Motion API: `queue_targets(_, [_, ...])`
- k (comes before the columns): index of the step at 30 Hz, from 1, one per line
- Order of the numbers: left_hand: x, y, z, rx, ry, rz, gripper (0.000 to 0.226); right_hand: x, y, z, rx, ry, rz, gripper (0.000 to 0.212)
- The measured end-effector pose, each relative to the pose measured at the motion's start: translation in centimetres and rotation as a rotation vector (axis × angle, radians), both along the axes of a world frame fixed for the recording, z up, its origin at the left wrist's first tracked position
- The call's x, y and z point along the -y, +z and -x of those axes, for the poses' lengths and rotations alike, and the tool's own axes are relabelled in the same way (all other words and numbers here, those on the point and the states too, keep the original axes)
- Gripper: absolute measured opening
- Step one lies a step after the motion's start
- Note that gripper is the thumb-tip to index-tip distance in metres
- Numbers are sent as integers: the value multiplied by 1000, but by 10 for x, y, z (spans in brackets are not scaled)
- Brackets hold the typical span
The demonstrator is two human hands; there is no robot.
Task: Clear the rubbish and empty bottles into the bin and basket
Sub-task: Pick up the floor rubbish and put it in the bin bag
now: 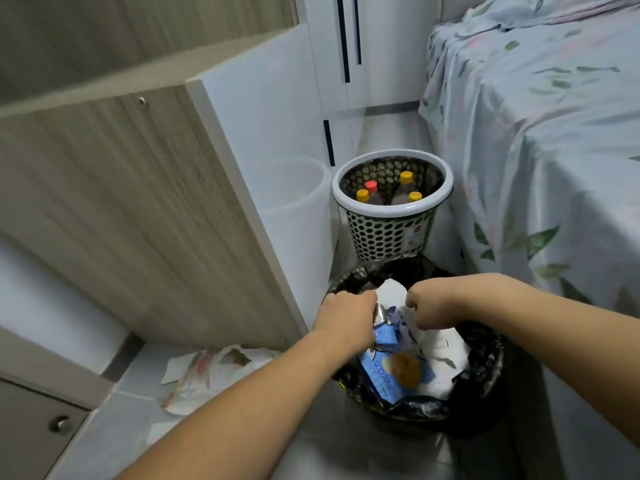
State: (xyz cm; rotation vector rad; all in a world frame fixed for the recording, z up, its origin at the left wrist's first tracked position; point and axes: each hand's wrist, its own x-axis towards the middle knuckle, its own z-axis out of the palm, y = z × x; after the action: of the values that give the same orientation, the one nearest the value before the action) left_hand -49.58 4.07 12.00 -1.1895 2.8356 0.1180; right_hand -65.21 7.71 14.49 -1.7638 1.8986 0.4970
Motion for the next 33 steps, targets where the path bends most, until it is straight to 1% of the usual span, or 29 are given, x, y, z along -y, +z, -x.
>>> queue_targets(4, [4, -12, 1, -14, -2, 9, 16, 6, 1, 1, 1, -5, 15, 15])
queue_targets(8, [18, -5, -18, -81, -4, 15, 12, 16, 26, -5, 150, -65, 191, 17])
queue_targets(11, [29, 12, -49, -150, 8, -34, 11, 16, 36, -24, 127, -22, 285, 5])
queue_targets(12, [32, 18, -62, -181, 12, -49, 12, 17, 36, -35, 115, -9, 301, 8])
queue_targets(13, [36, 23, -77, -216, 16, -67, 13, 18, 36, -47, 117, 1, 322, 17])
queue_targets(15, [43, 27, -109, -269, 12, -110, 16, 23, 34, -73, 151, 14, 365, 23])
queue_targets(18, [50, 24, -164, -277, 47, -135, 18, 36, 32, -120, 200, 80, 385, 38])
queue_targets(21, [56, 12, -223, -214, 123, -160, 14, 50, 22, -172, 225, 163, 334, 37])
queue_targets(24, [63, -4, -286, -170, 219, -186, 13, 62, 4, -226, 237, 209, 239, 45])
queue_targets(27, [69, -22, -352, -156, 367, -210, 12, 69, -19, -277, 242, 276, 188, 36])
queue_targets(28, [69, -29, -374, -152, 434, -219, 11, 70, -27, -293, 250, 295, 165, 36])
queue_targets(31, [64, -61, -438, -111, 627, -270, 7, 71, -48, -337, 265, 344, 103, 50])
queue_targets(33, [56, -88, -476, -44, 722, -335, 5, 74, -61, -361, 246, 372, 94, 51])
